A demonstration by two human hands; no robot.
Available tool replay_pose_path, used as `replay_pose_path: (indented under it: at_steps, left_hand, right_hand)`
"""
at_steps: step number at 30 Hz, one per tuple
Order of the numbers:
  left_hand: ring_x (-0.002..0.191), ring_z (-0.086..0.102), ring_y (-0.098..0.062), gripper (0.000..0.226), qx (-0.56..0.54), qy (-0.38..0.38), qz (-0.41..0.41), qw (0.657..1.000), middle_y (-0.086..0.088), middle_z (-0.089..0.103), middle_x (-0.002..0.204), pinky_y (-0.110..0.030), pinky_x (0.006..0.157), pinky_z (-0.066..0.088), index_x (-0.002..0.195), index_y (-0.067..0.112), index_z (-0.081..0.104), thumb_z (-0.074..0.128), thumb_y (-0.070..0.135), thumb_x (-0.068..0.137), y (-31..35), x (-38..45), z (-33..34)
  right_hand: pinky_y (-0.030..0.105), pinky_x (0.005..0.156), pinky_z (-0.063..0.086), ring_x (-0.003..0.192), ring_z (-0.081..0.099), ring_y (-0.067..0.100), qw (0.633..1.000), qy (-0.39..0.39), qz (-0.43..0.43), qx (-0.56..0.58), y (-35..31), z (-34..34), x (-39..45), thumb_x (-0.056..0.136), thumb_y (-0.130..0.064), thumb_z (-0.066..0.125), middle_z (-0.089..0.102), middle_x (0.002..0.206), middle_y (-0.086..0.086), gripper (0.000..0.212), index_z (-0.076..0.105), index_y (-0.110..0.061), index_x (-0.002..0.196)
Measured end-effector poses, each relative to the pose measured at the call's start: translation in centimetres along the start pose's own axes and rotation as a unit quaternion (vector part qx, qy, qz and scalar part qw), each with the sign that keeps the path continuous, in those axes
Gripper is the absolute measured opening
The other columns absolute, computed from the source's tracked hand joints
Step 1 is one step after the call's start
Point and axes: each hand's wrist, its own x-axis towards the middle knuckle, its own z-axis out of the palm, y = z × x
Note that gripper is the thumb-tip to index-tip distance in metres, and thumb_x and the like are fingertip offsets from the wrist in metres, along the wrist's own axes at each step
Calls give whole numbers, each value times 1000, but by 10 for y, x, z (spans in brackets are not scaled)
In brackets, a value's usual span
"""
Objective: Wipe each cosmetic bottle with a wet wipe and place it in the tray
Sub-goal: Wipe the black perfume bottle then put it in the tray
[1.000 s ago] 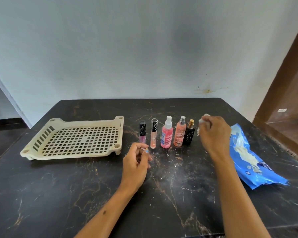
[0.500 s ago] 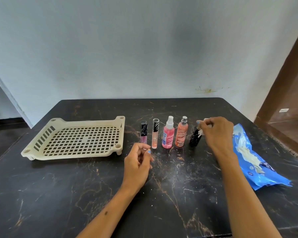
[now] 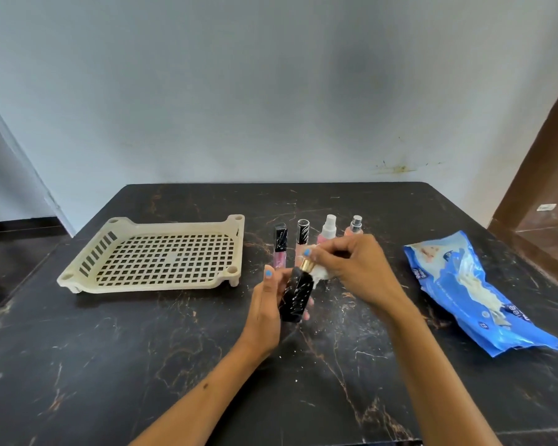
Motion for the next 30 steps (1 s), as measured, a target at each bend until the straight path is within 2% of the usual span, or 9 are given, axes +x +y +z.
replay_pose_path:
  at_steps: [2, 5, 9, 12, 15, 19, 21, 24, 30]
  left_hand:
    - [38, 46, -18, 96, -29, -4, -28, 999, -10, 56, 55, -22, 40, 38, 89, -5, 58, 28, 85, 71, 1, 1, -1]
    - [33, 36, -12, 81, -70, 24, -49, 996, -5, 47, 48, -18, 34, 30, 79, 1, 57, 19, 73, 79, 2, 2, -2]
    - [35, 38, -12, 68, -80, 49, -47, 994, -1, 50, 49, -19, 34, 30, 77, 8, 57, 14, 60, 84, 2, 5, -3]
    - [38, 40, -12, 66, -105, 75, -54, 990, -1, 50, 51, -19, 35, 30, 83, 11, 58, 17, 62, 83, 1, 7, -6]
    - [40, 41, -12, 65, -113, 84, -56, 988, -2, 50, 53, -18, 35, 30, 87, 13, 58, 17, 63, 83, 0, 8, -7]
    - [42, 46, -14, 73, -106, 102, -52, 988, -8, 53, 60, -20, 36, 34, 99, 4, 57, 19, 64, 82, -8, 11, -8]
    - [59, 60, -21, 79, -124, 106, -59, 985, -15, 62, 77, -26, 46, 46, 111, 1, 55, 22, 66, 81, -9, 11, -9]
    - [97, 61, -31, 74, -136, 125, -55, 981, -20, 64, 101, -41, 85, 49, 108, 8, 61, 26, 66, 81, -8, 11, -10]
    - [92, 54, -25, 83, -116, 151, -34, 981, -8, 61, 89, -44, 96, 40, 97, 15, 64, 34, 87, 67, -7, 12, -9]
  right_hand:
    - [23, 57, 40, 54, 49, 9, 1000, -13, 2, 8, 2, 14, 2, 84, -22, 75, 67, 62, 7, 15, 78, -10, 75]
    - [22, 49, 35, 49, 42, 7, 1000, 13, -3, 28, 4, 28, 2, 85, -21, 75, 59, 51, -5, 16, 76, -15, 70]
    - [16, 53, 40, 53, 48, 1, 992, 114, -52, 20, 9, 42, 2, 87, -8, 64, 68, 70, 3, 15, 74, -7, 77]
    - [13, 61, 45, 71, 59, 10, 967, 202, -150, -33, 18, 52, 0, 89, 1, 61, 69, 91, 1, 20, 74, -11, 97]
    - [10, 62, 43, 68, 53, 12, 923, 236, -284, -112, 32, 60, -4, 92, -9, 56, 64, 85, 2, 20, 65, -9, 109]
    - [28, 68, 52, 77, 61, 16, 904, 209, -333, -171, 50, 71, -8, 91, -13, 53, 67, 90, 4, 21, 59, -9, 111]
    - [36, 74, 55, 86, 62, 18, 894, 195, -356, -188, 59, 78, -9, 89, -6, 54, 70, 95, 6, 20, 69, -3, 100]
    - [35, 88, 53, 97, 62, 19, 888, 190, -367, -202, 64, 83, -10, 88, -3, 54, 70, 106, 11, 23, 73, 1, 100]
    - [25, 86, 52, 92, 62, 20, 887, 151, -386, -202, 64, 81, -19, 85, -1, 53, 69, 103, 12, 24, 74, 4, 96]
